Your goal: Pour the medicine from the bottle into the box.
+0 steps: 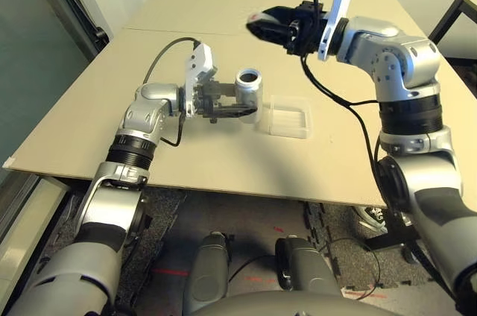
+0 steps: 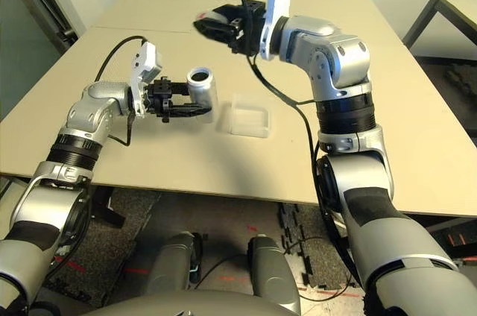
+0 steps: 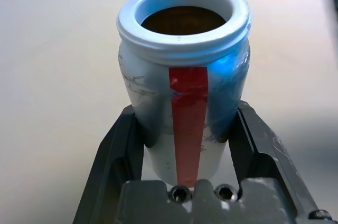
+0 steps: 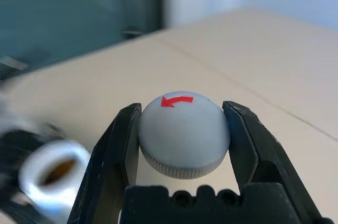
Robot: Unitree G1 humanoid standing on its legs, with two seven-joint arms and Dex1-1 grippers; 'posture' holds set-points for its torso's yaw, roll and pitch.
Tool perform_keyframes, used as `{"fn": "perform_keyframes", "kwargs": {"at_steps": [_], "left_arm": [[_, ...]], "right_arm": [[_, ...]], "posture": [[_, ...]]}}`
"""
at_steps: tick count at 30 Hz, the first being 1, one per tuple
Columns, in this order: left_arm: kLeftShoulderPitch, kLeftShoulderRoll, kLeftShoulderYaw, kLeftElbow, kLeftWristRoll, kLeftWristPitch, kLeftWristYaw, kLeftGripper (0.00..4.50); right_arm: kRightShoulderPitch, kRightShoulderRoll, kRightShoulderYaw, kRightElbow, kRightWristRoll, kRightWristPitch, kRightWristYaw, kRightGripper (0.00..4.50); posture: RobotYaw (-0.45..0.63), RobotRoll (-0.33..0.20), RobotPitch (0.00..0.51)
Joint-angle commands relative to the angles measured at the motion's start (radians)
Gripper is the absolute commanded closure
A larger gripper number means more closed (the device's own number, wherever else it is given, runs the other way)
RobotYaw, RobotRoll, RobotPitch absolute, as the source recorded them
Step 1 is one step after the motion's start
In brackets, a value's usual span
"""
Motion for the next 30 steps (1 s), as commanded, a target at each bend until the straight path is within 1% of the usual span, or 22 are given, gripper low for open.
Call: {"fn": "perform_keyframes", "kwargs": {"at_steps": [1, 3, 4, 9, 12, 18, 23, 30], "left_arm": [[-0.070, -0.018, 0.086, 0.112, 0.034, -0.084, 0.220, 2.06], [-0.103, -0.028, 0.138, 0.184, 0.041, -0.135, 0.362, 2.06], [-0.113, -0.031, 0.151, 0.208, 0.045, -0.156, 0.400, 2.06], [-0.121, -0.037, 0.176, 0.318, 0.091, -0.246, 0.552, 2.06], [-0.117, -0.042, 0.182, 0.378, 0.107, -0.281, 0.609, 2.06], [-0.100, -0.057, 0.190, 0.452, 0.121, -0.320, 0.656, 2.06], [-0.074, -0.072, 0.189, 0.482, 0.134, -0.343, 0.670, 2.06], [-0.068, -0.073, 0.195, 0.511, 0.145, -0.361, 0.677, 2.06]], "right_arm": [[0.023, -0.001, -0.063, 0.054, -0.041, -0.076, -0.104, 1.91], [0.050, 0.005, -0.091, 0.067, -0.051, -0.112, -0.158, 1.91], [0.059, 0.007, -0.098, 0.071, -0.052, -0.123, -0.171, 1.91], [0.139, 0.038, -0.168, 0.090, -0.068, -0.217, -0.296, 1.91], [0.196, 0.044, -0.189, 0.119, -0.109, -0.305, -0.384, 1.91], [0.286, 0.060, -0.211, 0.124, -0.138, -0.393, -0.485, 1.91], [0.381, 0.108, -0.195, 0.078, -0.153, -0.412, -0.537, 1.91], [0.436, 0.136, -0.200, 0.116, -0.169, -0.477, -0.571, 1.91]], "posture": [[-0.03, 0.000, 0.061], [-0.02, 0.000, 0.061], [-0.02, 0.000, 0.061], [-0.02, 0.000, 0.060], [-0.01, 0.000, 0.058], [-0.01, 0.000, 0.054], [-0.01, 0.000, 0.054], [-0.01, 0.000, 0.061]]}}
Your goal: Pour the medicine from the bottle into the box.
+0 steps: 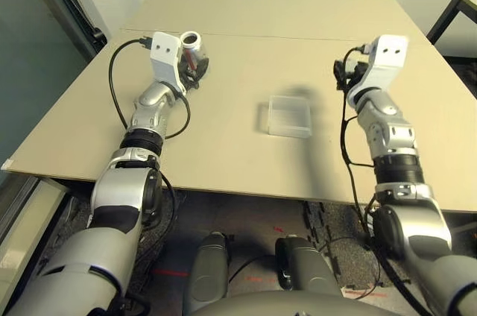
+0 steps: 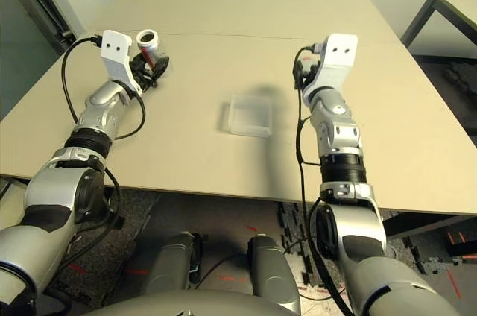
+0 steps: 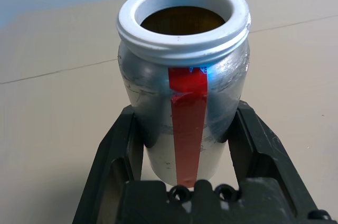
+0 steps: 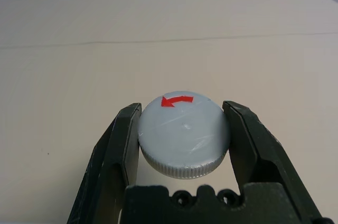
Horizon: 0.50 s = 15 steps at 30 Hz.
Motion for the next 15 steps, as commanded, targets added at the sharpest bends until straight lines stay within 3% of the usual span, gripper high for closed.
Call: {"fn": "perform_keyframes", "kwargs": {"at_steps": [1, 15], "left_arm": [[0.009, 0.003, 0.003, 0.032, 0.018, -0.020, 0.006, 2.06], [0.033, 0.001, 0.012, 0.044, 0.032, -0.041, 0.009, 2.06]], "right_arm": [[0.023, 0.005, -0.011, 0.022, -0.009, -0.049, -0.007, 1.91], [0.041, -0.031, -0.013, 0.186, -0.016, -0.133, 0.005, 1.91]], "posture": [[-0.01, 0.000, 0.062], [-0.01, 0.000, 0.068]]}}
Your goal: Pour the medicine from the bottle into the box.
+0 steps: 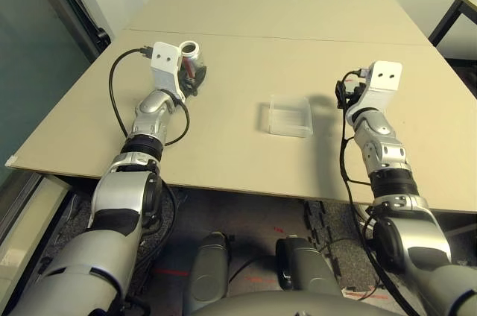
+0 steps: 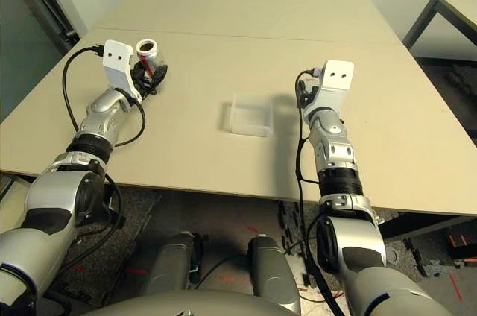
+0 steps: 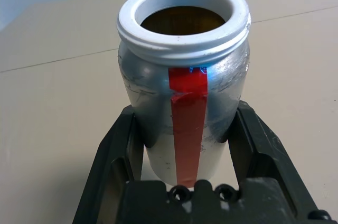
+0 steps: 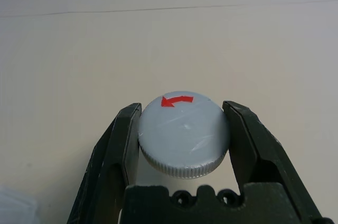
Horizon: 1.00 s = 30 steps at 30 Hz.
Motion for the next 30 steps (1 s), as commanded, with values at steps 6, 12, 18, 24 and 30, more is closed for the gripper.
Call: {"fn": "perform_keyframes", "kwargs": {"at_steps": [6, 12, 18, 24, 30], "left_arm": [[0.006, 0.001, 0.004, 0.017, 0.009, -0.012, 0.000, 2.06], [0.003, -0.001, 0.006, 0.019, 0.006, -0.004, -0.002, 2.06], [-0.004, -0.005, 0.005, 0.021, 0.007, 0.002, 0.000, 2.06], [-0.019, -0.005, 0.002, 0.027, 0.012, 0.008, 0.004, 2.06], [-0.059, 0.006, -0.012, 0.054, 0.036, 0.011, 0.011, 2.06]], "right_arm": [[-0.030, -0.014, 0.001, 0.050, -0.009, 0.011, 0.013, 0.89], [-0.032, -0.014, 0.002, 0.038, -0.006, 0.051, 0.021, 0.00], [-0.029, -0.008, 0.009, -0.002, 0.002, 0.107, 0.036, 0.00], [-0.017, -0.006, 0.007, -0.121, 0.024, 0.219, 0.054, 0.00], [0.050, -0.023, -0.003, -0.493, 0.106, 0.493, 0.074, 0.00]], "posture": [[-0.01, 0.000, 0.068], [-0.01, 0.000, 0.068], [-0.02, 0.000, 0.067], [-0.03, 0.000, 0.067], [-0.03, 0.000, 0.066]]}}
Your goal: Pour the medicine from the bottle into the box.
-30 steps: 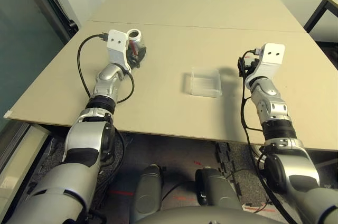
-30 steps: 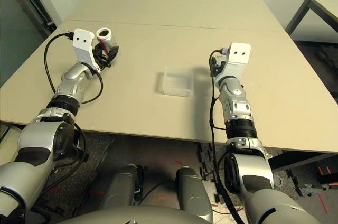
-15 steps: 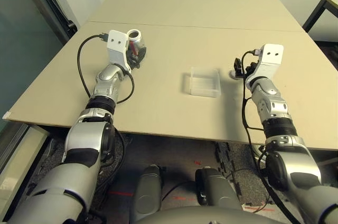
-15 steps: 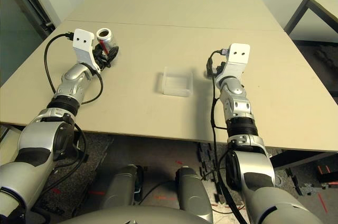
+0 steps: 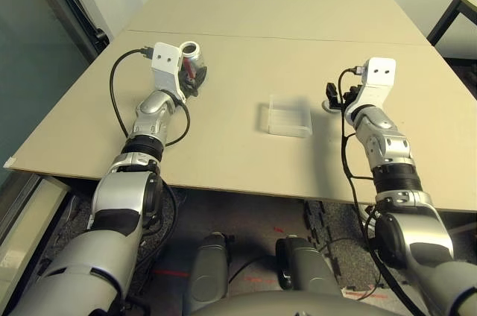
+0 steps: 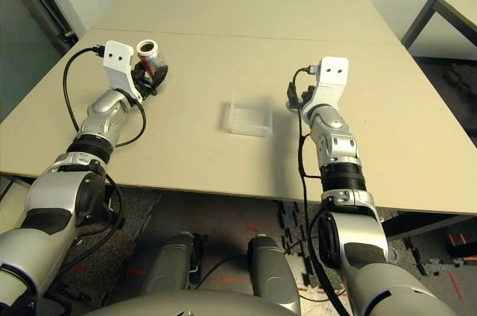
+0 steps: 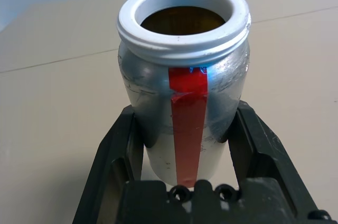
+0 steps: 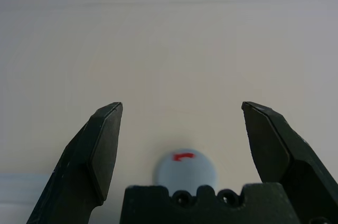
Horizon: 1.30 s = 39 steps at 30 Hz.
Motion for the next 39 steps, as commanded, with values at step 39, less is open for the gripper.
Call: {"fn": "perform_keyframes", "kwargs": {"at_steps": [39], "left_arm": [[-0.439, -0.097, -0.950, 0.209, 1.054, -0.252, 0.378, 2.06]], "right_arm": [[0.091, -0.299, 0.368, -0.577, 0.214, 0.689, 0.345, 0.00]], "posture": [[-0.14, 0.000, 0.048]]}}
